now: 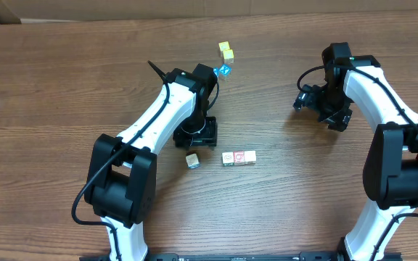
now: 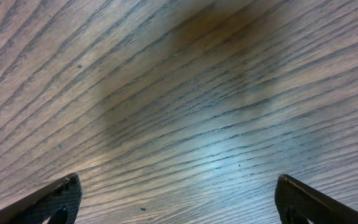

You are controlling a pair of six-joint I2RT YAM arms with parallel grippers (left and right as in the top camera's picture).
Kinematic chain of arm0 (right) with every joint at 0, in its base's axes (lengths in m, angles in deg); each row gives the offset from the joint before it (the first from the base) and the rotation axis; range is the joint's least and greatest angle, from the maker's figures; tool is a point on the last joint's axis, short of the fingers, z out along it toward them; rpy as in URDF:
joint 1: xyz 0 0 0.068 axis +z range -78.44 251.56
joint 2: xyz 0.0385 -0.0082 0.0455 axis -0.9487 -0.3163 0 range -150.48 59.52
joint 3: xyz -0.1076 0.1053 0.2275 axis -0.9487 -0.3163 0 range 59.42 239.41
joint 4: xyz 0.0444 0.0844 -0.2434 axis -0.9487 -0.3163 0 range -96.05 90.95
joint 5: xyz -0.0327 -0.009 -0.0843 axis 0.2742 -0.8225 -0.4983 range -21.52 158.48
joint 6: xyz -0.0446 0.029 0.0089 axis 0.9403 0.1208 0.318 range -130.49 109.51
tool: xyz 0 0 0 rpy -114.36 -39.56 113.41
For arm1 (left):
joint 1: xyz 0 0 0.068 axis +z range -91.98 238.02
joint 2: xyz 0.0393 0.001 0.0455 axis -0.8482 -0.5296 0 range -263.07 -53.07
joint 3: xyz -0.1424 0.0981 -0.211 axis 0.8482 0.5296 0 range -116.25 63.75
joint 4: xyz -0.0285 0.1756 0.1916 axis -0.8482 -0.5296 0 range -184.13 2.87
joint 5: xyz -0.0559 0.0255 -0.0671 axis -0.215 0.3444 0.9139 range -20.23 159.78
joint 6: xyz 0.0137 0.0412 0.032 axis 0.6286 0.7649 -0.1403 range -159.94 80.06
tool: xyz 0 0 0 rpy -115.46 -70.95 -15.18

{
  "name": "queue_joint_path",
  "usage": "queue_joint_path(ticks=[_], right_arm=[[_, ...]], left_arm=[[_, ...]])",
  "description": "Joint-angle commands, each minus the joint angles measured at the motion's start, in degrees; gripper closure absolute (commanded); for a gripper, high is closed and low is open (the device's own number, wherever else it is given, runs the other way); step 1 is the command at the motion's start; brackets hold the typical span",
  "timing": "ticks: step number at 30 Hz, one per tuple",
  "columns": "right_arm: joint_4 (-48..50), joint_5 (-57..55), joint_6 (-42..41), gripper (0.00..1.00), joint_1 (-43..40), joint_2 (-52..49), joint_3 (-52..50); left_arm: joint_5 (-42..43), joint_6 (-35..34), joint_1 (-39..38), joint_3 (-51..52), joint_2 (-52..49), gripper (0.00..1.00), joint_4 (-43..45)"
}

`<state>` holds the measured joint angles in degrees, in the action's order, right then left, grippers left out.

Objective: Flip 4 blocks
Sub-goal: 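Rotate the yellow block and set it down left of the placed blocks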

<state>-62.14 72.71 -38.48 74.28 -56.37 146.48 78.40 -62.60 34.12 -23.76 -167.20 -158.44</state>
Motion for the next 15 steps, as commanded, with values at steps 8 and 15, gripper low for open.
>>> queue_joint_path(ticks=[8, 15], right_arm=[[0.0, -0.3, 0.4, 0.0, -0.3, 0.0, 1.0], [0.1, -0.3, 0.4, 0.0, -0.3, 0.0, 1.0]], left_arm=[[-11.5, -2.9, 0.9, -1.7, 0.2, 0.96, -5.7], [-17.0, -6.1, 2.3, 1.0, 0.2, 0.96, -4.1]])
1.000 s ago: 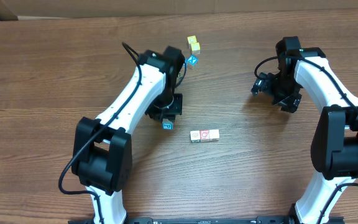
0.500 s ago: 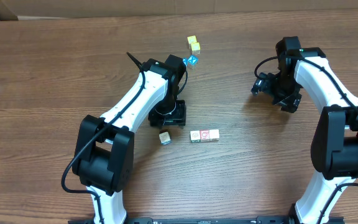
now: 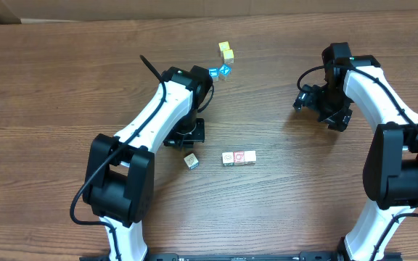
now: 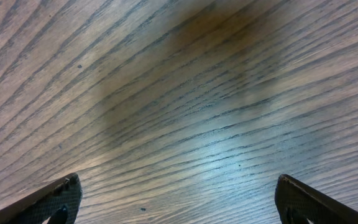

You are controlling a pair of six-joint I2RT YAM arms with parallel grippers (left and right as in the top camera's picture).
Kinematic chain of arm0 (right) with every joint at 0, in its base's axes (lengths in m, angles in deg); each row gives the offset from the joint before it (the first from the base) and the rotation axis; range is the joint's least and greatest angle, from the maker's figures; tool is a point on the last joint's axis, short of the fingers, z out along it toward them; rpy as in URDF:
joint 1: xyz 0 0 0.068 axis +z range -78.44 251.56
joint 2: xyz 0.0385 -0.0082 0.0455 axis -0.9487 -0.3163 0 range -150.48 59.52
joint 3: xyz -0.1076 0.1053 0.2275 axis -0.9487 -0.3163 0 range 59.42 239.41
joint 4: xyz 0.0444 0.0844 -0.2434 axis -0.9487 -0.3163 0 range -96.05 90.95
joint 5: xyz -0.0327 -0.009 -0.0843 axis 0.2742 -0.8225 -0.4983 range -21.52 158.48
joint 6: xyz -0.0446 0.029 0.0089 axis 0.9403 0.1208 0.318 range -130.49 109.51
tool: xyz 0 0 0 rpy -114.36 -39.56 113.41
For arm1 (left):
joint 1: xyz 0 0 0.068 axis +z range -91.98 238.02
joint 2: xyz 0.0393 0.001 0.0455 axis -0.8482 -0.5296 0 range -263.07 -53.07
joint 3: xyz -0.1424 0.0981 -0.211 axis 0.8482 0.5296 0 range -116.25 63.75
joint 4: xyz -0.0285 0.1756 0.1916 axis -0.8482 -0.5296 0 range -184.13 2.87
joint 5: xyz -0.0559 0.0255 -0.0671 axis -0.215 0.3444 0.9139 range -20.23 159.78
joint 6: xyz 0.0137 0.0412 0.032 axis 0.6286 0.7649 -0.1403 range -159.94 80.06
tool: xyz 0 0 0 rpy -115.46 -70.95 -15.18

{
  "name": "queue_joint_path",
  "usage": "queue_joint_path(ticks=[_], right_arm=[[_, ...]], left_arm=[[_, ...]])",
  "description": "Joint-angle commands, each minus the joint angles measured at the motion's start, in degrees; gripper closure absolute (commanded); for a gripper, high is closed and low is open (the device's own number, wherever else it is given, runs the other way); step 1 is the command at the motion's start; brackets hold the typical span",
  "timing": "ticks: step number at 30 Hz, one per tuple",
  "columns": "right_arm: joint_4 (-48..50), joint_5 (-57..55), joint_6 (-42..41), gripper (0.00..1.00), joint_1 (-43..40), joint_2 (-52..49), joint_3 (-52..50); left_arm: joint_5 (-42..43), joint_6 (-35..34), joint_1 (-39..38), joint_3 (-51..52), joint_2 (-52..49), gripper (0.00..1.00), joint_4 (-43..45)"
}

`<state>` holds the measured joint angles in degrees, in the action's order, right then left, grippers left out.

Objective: Flip 4 blocks
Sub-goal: 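Rotate the yellow block and set it down left of the placed blocks, then lower the yellow block beside the red M block and open the left gripper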

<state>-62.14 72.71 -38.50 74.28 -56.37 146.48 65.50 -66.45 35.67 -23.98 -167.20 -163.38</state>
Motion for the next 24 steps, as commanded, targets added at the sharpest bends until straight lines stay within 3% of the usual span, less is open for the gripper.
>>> queue_joint_path(ticks=[1, 11, 24], right_arm=[[0.1, -0.3, 0.4, 0.0, -0.3, 0.0, 1.0], [0.0, -0.3, 0.4, 0.0, -0.3, 0.0, 1.0], [0.0, -0.3, 0.4, 0.0, -0.3, 0.0, 1.0]], left_arm=[[-4.0, -2.3, 1.0, 1.9, 0.2, 0.96, 1.9], [4.7, -0.7, 1.0, 10.1, 0.2, 0.96, 7.4], [13.9, -0.1, 0.9, 10.7, 0.2, 0.96, 11.8]])
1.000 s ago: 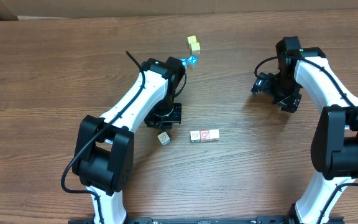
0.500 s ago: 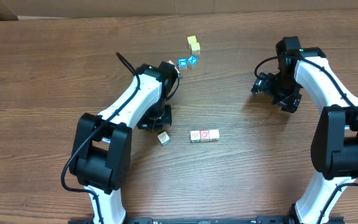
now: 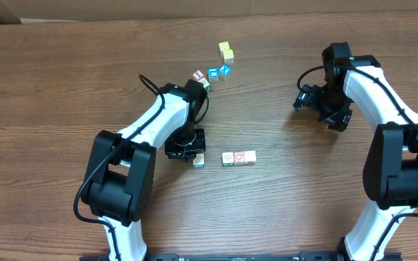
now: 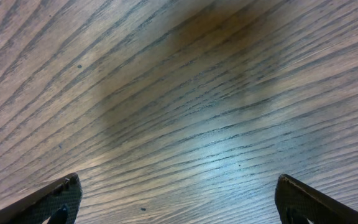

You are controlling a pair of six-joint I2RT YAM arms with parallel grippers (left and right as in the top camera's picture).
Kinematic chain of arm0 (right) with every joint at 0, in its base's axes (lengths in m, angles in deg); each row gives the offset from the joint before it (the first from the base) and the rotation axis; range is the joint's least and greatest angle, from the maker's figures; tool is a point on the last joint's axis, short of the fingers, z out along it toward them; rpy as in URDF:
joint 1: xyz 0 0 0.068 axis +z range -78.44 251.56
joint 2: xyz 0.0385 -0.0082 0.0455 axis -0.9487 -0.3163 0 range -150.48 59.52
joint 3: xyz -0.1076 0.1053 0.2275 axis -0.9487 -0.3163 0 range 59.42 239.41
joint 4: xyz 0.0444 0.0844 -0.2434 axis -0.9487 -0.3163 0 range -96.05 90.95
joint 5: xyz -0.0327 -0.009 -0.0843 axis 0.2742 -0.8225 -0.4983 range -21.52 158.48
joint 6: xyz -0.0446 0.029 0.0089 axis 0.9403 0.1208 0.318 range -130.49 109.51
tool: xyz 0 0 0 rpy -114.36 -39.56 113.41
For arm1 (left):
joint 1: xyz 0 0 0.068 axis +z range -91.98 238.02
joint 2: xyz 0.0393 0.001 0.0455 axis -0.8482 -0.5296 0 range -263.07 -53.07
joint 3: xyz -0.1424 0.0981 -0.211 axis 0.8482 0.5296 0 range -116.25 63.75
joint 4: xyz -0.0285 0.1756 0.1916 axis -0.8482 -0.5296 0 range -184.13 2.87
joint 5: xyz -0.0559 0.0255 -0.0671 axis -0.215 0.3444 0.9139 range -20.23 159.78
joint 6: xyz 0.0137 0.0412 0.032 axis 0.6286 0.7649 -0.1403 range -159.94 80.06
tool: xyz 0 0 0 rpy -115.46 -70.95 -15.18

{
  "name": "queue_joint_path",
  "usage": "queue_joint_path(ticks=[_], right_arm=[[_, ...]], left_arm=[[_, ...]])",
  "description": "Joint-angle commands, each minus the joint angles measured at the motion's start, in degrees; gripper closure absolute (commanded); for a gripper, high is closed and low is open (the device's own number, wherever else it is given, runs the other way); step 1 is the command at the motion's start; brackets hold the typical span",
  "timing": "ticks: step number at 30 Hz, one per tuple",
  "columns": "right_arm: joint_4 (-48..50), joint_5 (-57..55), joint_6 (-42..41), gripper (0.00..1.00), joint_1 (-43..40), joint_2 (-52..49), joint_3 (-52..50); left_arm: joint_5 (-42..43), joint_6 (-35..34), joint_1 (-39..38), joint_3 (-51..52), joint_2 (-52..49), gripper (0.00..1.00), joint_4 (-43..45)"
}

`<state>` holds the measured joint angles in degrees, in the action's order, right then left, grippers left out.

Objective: Flip 4 blocks
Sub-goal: 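Lower the yellow block beside the red M block and open the left gripper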

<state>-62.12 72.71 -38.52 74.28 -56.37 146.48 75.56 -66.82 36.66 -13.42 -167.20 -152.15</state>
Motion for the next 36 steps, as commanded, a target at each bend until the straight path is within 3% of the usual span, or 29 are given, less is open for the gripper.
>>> queue_joint_path(ticks=[1, 36], right_arm=[[0.0, -0.3, 0.4, 0.0, -0.3, 0.0, 1.0], [0.0, -0.3, 0.4, 0.0, -0.3, 0.0, 1.0]], left_arm=[[4.5, 0.3, -0.1, 0.2, 0.2, 0.96, 0.9], [10.1, 0.0, -4.2, 0.2, 0.2, 0.96, 5.9]])
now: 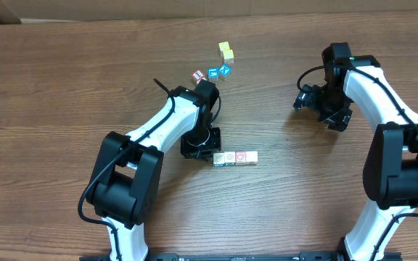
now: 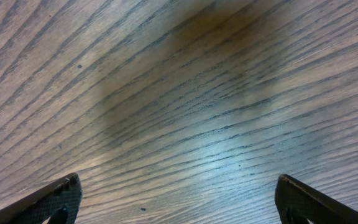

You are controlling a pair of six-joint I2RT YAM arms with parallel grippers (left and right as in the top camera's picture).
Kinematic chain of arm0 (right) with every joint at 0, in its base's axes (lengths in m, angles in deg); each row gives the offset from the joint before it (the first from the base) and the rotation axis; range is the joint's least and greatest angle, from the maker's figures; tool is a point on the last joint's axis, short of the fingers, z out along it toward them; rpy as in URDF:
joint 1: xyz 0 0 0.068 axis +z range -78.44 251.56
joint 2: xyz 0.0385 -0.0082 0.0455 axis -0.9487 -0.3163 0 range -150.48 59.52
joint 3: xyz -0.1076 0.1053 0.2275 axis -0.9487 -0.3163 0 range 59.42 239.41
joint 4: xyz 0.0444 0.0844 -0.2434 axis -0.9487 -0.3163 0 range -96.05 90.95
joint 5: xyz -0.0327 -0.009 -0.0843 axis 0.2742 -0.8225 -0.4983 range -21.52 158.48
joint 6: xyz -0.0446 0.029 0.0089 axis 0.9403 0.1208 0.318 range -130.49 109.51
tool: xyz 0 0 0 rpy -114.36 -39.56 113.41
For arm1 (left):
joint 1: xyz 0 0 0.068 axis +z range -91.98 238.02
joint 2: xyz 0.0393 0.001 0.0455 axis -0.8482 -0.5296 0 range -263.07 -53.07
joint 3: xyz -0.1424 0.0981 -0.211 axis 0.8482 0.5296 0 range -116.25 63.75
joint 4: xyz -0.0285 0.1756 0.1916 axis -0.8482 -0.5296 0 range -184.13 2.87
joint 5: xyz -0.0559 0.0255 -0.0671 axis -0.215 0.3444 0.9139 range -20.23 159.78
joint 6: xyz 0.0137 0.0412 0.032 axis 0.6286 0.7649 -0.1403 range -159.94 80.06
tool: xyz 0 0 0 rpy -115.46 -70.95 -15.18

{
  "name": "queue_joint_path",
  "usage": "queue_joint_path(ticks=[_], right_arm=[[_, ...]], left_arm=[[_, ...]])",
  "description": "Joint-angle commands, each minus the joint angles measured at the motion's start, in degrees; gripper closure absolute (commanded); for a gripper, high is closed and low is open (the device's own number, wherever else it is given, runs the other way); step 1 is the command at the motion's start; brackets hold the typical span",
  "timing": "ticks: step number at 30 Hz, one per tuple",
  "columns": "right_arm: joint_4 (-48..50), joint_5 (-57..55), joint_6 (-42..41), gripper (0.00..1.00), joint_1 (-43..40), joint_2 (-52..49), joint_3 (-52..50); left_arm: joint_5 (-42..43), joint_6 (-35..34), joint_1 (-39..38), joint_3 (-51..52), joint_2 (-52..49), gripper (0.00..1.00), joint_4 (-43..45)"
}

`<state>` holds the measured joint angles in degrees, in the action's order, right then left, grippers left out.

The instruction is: Flip 4 blocks

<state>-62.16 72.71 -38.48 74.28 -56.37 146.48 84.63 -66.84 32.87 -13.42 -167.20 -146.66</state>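
Observation:
Near the table's middle lies a row of small blocks (image 1: 239,156) with pale and red faces. A further small block (image 1: 218,159) touches the row's left end. My left gripper (image 1: 203,147) hangs right over that block; its jaws are hidden by the wrist. At the back lie two yellow blocks (image 1: 226,51), two blue blocks (image 1: 218,72) and a red-and-white block (image 1: 198,75). My right gripper (image 2: 176,186) stands open over bare wood at the right (image 1: 318,101), far from every block.
The wooden table (image 1: 49,109) reaches to all edges of the view. Both arm bases stand at the front edge, the left arm (image 1: 158,130) stretching diagonally across the middle. A cardboard edge shows along the back.
My left gripper has moved to the right, and the loose block that lay a short way left of the row now touches the row's left end. The right arm has not moved.
The loose block first lay apart, left of the row, with my left gripper behind it. The gripper then stood further left, then low over that block. Now gripper and block are at the row's left end. My right gripper stayed open and still.

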Motion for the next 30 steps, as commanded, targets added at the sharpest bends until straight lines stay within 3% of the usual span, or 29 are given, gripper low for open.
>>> queue_joint_path(ticks=[1, 14, 25, 30], right_arm=[[0.1, -0.3, 0.4, 0.0, -0.3, 0.0, 1.0], [0.1, -0.3, 0.4, 0.0, -0.3, 0.0, 1.0], [0.1, -0.3, 0.4, 0.0, -0.3, 0.0, 1.0], [0.1, -0.3, 0.4, 0.0, -0.3, 0.0, 1.0]], left_arm=[[1.0, 0.1, -0.4, 0.2, 0.2, 0.96, 0.7], [-0.5, 1.6, 0.3, 0.1, 0.9, 0.96, 1.3], [-1.3, 1.6, 5.2, -1.5, 9.0, 0.96, 1.5], [-1.3, 1.6, 5.3, -1.5, 10.1, 0.85, 1.5]])
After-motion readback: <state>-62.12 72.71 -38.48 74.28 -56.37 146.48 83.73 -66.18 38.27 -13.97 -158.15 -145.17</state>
